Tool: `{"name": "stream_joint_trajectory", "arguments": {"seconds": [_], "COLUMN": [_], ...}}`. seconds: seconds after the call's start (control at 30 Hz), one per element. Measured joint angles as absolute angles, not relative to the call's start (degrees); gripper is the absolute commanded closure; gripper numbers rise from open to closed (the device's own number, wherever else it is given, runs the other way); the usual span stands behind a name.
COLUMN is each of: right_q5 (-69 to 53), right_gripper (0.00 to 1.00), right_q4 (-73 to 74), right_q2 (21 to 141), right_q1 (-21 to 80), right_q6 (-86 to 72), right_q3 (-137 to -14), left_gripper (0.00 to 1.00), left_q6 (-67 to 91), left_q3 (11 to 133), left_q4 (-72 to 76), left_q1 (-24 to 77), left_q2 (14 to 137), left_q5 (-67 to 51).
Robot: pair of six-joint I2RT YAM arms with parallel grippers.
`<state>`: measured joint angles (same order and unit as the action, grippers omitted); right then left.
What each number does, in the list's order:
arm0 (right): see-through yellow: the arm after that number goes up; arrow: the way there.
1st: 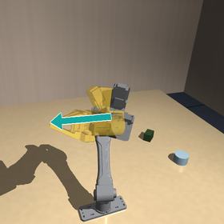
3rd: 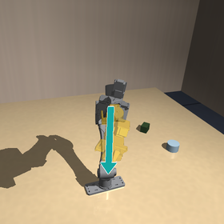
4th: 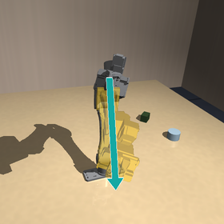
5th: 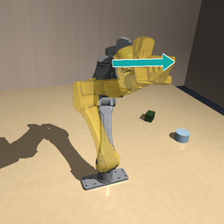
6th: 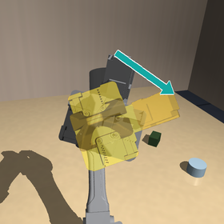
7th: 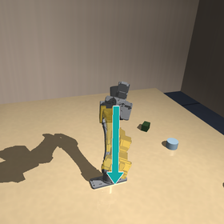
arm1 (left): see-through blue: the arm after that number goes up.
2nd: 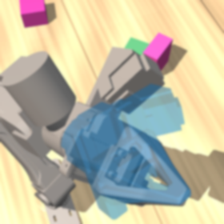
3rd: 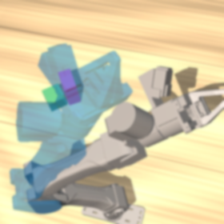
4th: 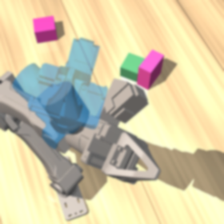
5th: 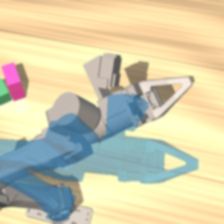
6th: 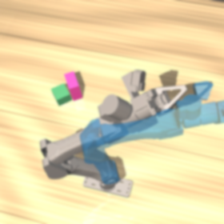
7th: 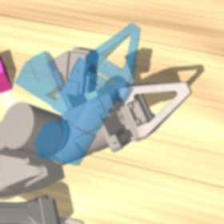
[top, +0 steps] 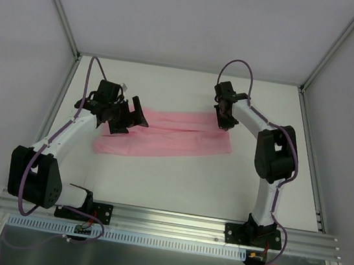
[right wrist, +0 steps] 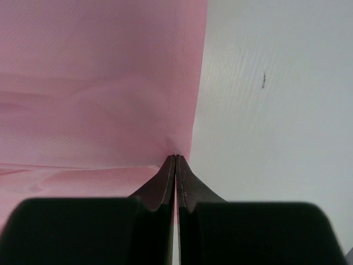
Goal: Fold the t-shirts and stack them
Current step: Fold the other side of the tshirt into a rectangle
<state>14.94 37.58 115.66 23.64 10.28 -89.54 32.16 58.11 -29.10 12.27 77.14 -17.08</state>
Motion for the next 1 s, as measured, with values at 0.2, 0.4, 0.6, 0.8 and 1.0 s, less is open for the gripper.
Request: {"name": "stream_joint_trajectory", "arguments": {"seconds": [0.2, 0.4, 0.6, 0.8, 1.0], "right_q5": [20.99, 21.50, 20.34, 22.11, 24.25], "right_gripper": [0.99, 0.91, 0.99, 0.94, 0.34], "right_q4": [39.70, 41.50, 43.40, 49.41, 54.02], "right_q2": [115.66, 115.66, 115.44, 115.35, 114.91], "right_q1": [23.83, 23.88, 23.88, 23.90, 23.99], "right_q6": [10.15, 10.07, 9.65, 9.02, 7.27], "right_q3": [-92.16, -93.80, -93.73, -96.88, -97.19], "left_gripper": [0.07, 0.06, 0.06, 0.06, 0.06], "left_q6": [32.12, 32.12, 32.10, 32.27, 32.53], "left_q3": [58.11, 58.22, 65.23, 80.31, 94.65], "left_q4": [-29.12, -29.21, -29.65, -28.86, -29.87], "left_q1": [12.27, 12.27, 11.88, 11.88, 11.88], "left_q2": [77.25, 77.30, 84.64, 99.44, 110.52], "left_q5": [-17.54, -17.54, -18.06, -19.49, -20.51]}}
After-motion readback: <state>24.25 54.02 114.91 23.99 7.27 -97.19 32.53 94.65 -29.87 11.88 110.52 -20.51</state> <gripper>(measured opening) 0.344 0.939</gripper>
